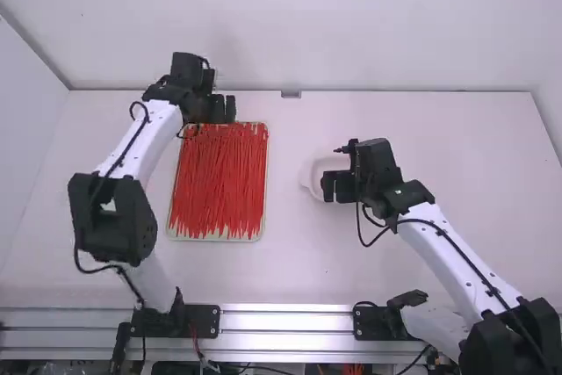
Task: Fasten the cable tie
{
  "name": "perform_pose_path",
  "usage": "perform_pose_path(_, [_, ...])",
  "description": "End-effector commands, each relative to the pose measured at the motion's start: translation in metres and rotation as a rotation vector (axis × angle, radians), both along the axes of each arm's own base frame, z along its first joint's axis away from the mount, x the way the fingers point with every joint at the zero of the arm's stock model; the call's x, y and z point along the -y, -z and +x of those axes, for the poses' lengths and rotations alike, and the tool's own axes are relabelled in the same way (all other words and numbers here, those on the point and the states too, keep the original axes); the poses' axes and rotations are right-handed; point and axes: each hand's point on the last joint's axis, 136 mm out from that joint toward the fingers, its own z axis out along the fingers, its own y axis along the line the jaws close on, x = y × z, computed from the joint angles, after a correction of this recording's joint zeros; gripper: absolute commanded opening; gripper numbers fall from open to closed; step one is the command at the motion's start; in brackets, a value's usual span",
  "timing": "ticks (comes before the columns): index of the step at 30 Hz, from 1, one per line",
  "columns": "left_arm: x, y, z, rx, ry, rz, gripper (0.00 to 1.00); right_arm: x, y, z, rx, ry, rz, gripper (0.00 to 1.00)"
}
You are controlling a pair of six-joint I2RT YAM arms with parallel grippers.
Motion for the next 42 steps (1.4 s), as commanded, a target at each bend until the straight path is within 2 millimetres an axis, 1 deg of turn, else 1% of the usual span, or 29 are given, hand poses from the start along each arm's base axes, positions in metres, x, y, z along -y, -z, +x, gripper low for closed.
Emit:
perform_pose_path(1, [0.012,0.007,0.013,0.003,0.024,0.007,0.99,-0.001,-0.020,0.008,0.052,0.007,0.015,0.99])
perform_pose_path(4, [0.023,0.027,0.024,-0.004,0.036,0.003,0.99,0.002,-0.019,0.009,0.051,0.015,0.014,0.99])
perform_pose_path(5, [0.028,0.038,0.028,-0.012,0.034,-0.002,0.99,0.003,-0.019,0.010,0.050,0.019,0.015,0.99])
perform_pose_path(6, [0.029,0.039,0.029,-0.013,0.035,-0.003,0.99,0.003,-0.019,0.010,0.051,0.019,0.015,0.99])
perform_pose_path(9, [0.037,0.063,0.035,-0.035,0.049,0.000,0.99,0.003,-0.019,0.010,0.051,0.019,0.014,0.99])
perform_pose_path(12, [0.039,0.085,0.038,-0.060,0.042,-0.003,0.99,0.003,-0.019,0.010,0.051,0.019,0.015,0.98])
perform_pose_path(15, [0.032,0.101,0.041,-0.081,-0.010,0.021,1.00,0.003,-0.019,0.010,0.051,0.018,0.014,0.99])
perform_pose_path(17, [0.031,0.109,0.041,-0.091,-0.011,0.025,1.00,0.003,-0.019,0.010,0.051,0.019,0.014,0.98])
perform_pose_path(18, [0.032,0.114,0.041,-0.101,-0.010,0.025,0.98,0.003,-0.019,0.010,0.051,0.019,0.014,0.99])
perform_pose_path(21, [0.031,0.121,0.040,-0.107,-0.011,0.025,0.96,0.003,-0.020,0.010,0.052,0.020,0.014,0.98])
perform_pose_path(23, [0.036,0.126,0.040,-0.108,-0.007,0.024,0.95,0.005,-0.019,0.011,0.055,0.029,0.004,0.99])
perform_pose_path(24, [0.036,0.128,0.040,-0.111,-0.013,0.023,0.93,0.006,-0.019,0.011,0.056,0.031,0.001,0.98])
perform_pose_path(25, [0.036,0.132,0.039,-0.120,-0.021,0.018,0.88,0.006,-0.019,0.011,0.056,0.031,0.001,0.99])
perform_pose_path(26, [0.036,0.133,0.039,-0.121,-0.021,0.018,0.88,0.006,-0.019,0.011,0.056,0.031,0.001,0.99])
perform_pose_path(28, [0.038,0.139,0.038,-0.133,-0.017,0.019,0.75,0.006,-0.019,0.011,0.056,0.030,0.001,0.98])
perform_pose_path(29, [0.041,0.140,0.038,-0.134,-0.013,0.019,0.72,0.006,-0.019,0.011,0.055,0.031,0.001,0.98])
perform_pose_path(33, [0.042,0.150,0.036,-0.151,-0.012,0.020,0.65,0.006,-0.019,0.011,0.055,0.031,0.001,0.99])
perform_pose_path(38, [0.042,0.154,0.034,-0.158,-0.028,0.011,0.49,0.006,-0.019,0.011,0.054,0.031,0.001,0.99])
perform_pose_path(42, [0.042,0.155,0.033,-0.159,-0.034,0.008,0.46,0.006,-0.019,0.011,0.053,0.030,0.000,0.98])
